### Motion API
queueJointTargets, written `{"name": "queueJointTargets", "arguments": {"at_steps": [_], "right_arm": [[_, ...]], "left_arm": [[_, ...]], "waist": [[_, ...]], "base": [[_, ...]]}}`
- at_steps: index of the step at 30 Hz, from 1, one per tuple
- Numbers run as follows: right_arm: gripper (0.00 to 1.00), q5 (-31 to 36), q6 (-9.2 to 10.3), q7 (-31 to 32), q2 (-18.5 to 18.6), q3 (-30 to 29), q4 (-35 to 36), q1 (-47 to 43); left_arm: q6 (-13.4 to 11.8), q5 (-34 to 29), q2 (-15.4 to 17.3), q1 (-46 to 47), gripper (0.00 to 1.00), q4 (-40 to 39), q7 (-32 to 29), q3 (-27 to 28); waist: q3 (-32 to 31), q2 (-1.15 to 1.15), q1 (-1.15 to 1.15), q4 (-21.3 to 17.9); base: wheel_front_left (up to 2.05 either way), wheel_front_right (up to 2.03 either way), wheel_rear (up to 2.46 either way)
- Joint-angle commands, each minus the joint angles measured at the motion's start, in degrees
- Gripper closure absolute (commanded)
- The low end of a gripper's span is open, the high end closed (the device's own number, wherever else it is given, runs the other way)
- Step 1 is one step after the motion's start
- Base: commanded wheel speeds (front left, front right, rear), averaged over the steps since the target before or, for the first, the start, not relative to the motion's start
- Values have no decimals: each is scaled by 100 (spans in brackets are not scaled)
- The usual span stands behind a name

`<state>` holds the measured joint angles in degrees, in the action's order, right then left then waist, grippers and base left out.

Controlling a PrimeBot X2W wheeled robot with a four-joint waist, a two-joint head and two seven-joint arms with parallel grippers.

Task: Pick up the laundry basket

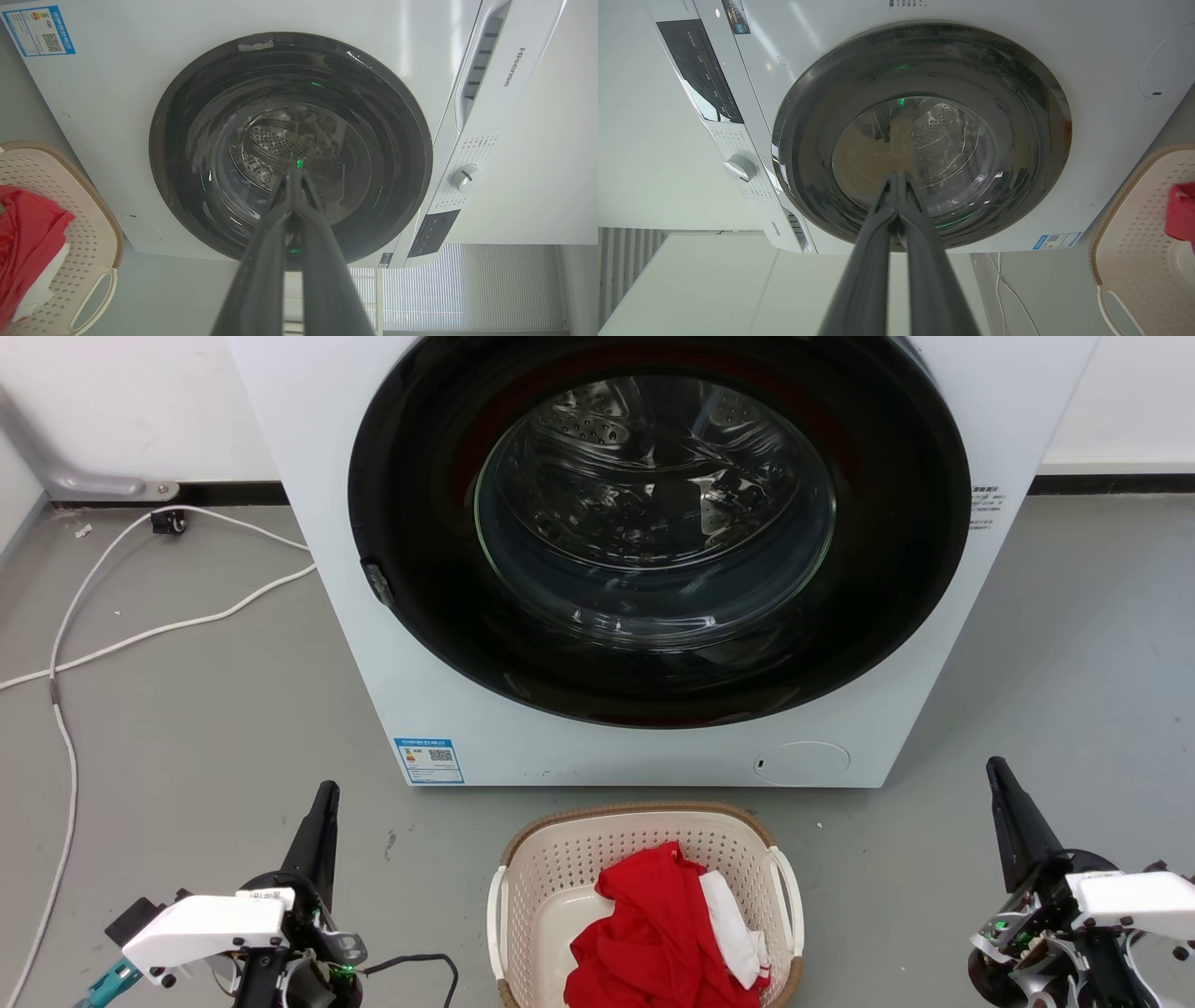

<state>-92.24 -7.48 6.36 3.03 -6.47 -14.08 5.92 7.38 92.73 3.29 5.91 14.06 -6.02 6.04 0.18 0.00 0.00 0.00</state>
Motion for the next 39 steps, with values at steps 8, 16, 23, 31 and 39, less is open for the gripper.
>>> {"name": "queueJointTargets", "arguments": {"at_steps": [8, 16, 23, 31, 39], "right_arm": [[100, 17, -2, 23, -16, -8, -4, 66], [100, 17, -2, 24, -17, -9, -4, 66], [100, 18, -2, 19, -17, -9, -4, 67], [100, 19, -2, 20, -18, -10, -4, 66], [100, 20, -2, 20, -19, -11, -4, 66]], "left_arm": [[21, -21, -8, 60, 100, 8, -29, 22], [21, -28, -12, 61, 100, 7, -36, 28], [21, -35, -15, 61, 100, 8, -41, 33], [21, -40, -18, 62, 100, 8, -34, 38], [21, -46, -18, 62, 100, 8, -38, 42]], "waist": [[0, 0, 0, 0], [0, 0, 0, 0], [0, 0, 0, 0], [0, 0, 0, 0], [0, 0, 0, 0]], "base": [[0, 0, 0], [0, 0, 0], [0, 0, 0], [0, 0, 0], [0, 0, 0]]}}
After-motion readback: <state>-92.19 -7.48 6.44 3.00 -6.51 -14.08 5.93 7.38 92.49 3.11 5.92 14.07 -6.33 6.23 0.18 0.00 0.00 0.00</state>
